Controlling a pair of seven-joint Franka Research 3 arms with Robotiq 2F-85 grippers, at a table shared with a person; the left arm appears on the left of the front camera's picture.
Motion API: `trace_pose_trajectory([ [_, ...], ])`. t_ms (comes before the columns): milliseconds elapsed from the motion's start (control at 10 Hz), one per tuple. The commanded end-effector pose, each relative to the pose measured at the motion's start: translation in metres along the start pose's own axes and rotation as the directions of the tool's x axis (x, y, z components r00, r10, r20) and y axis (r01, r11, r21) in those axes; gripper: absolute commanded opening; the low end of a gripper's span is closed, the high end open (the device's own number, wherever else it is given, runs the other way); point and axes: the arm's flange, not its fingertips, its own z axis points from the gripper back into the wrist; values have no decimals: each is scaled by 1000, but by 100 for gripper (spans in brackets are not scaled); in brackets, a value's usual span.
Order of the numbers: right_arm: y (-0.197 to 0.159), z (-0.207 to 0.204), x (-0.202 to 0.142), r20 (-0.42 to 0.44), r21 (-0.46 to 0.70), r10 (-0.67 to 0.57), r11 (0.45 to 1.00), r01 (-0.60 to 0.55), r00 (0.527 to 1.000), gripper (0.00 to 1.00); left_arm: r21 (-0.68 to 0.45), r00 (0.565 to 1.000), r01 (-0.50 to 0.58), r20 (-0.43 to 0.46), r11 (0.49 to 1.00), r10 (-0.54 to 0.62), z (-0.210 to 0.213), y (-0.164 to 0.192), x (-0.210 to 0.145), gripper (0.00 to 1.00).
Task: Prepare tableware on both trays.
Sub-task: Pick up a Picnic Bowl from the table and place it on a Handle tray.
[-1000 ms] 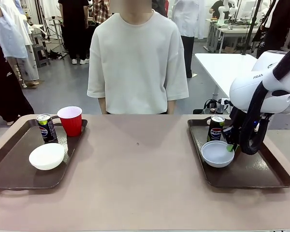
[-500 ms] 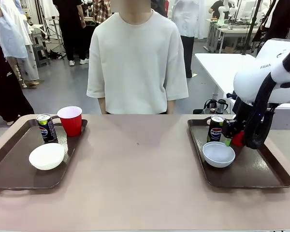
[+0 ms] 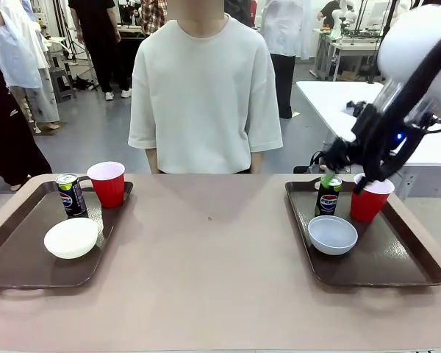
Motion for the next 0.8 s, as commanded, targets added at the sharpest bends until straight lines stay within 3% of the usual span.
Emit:
trace_pose_trajectory([
  [0, 2, 14, -8, 151, 419, -86, 908, 15, 985, 88, -13, 1000, 22, 5, 1000, -22, 1, 1, -3, 76],
  [300, -33, -3, -47, 215, 677, -154, 735, -34, 965, 88, -13, 1000, 22, 5, 1000, -22, 1, 1, -3, 76],
  [500, -51, -24, -89, 203, 757, -78, 645, -106, 976, 88, -13, 1000, 22, 5, 1000, -22, 1, 1, -3, 76],
  [700, -56, -32, -115, 253, 737, -34, 654, -170, 967, 88, -13, 1000, 22, 5, 1000, -22, 1, 1, -3, 76],
])
